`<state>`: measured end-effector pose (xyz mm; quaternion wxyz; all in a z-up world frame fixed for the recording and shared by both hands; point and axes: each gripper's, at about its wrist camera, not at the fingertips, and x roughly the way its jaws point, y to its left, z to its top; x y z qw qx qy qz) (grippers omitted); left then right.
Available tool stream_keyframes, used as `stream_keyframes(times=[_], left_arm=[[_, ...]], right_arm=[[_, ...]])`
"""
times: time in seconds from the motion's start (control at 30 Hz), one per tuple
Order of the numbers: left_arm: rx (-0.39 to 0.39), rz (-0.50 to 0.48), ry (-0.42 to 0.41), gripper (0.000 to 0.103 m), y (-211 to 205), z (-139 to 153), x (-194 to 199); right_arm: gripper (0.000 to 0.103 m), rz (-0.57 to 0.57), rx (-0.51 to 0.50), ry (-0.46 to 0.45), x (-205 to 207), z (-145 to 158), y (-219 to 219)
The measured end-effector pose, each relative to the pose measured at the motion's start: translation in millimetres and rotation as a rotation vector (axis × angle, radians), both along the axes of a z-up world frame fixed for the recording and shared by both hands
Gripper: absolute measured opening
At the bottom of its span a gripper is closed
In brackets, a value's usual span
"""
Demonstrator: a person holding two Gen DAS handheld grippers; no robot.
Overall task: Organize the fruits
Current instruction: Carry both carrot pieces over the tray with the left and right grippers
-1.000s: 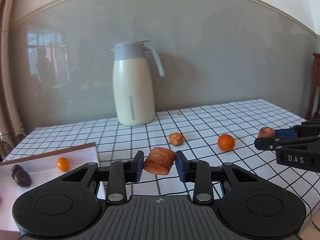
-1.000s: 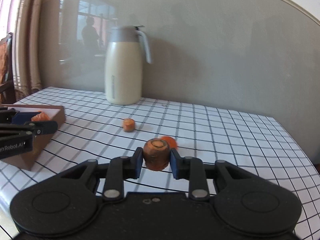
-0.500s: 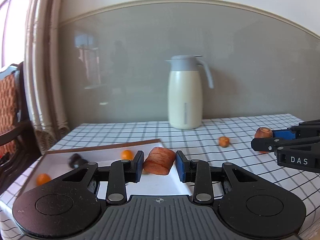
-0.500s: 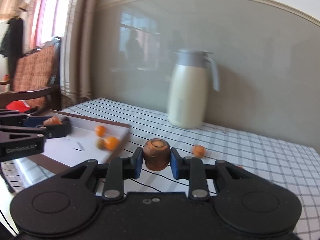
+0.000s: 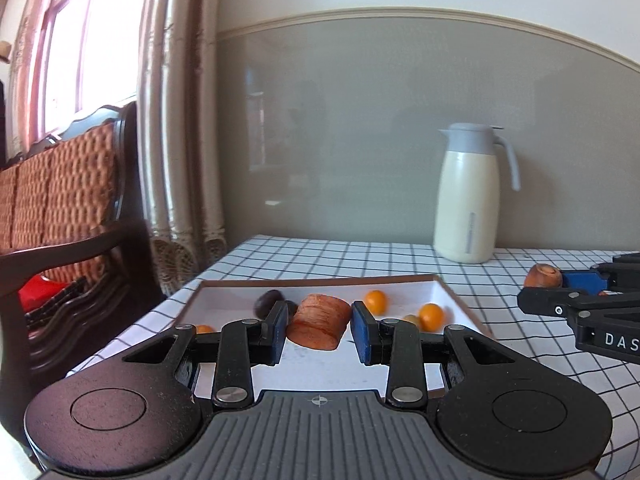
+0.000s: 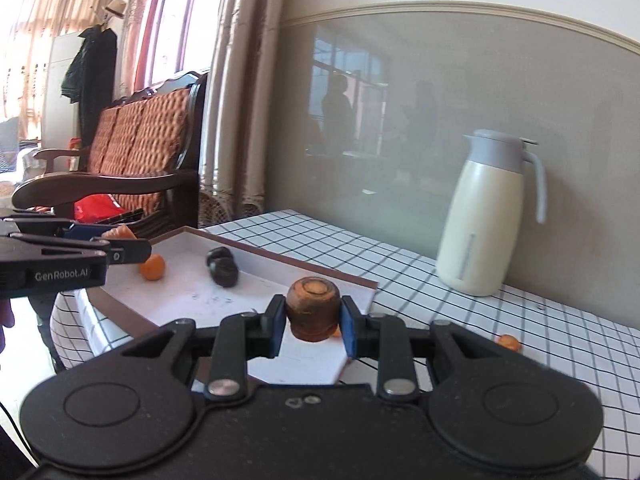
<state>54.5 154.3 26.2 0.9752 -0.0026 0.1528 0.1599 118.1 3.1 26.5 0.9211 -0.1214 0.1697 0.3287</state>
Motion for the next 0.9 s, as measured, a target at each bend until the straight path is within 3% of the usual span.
stream_keyframes(times=[0.37, 0.9], left_arm=[[-0.008, 0.087, -0.013, 0.034, 44, 3, 4], [-0.007, 0.117, 0.014, 0.035, 77, -4, 49]], right_arm=[[0.020, 0.044, -0.036, -0.012, 9, -5, 36], [0.020, -0.008, -0.028, 0.013, 57, -6, 52]])
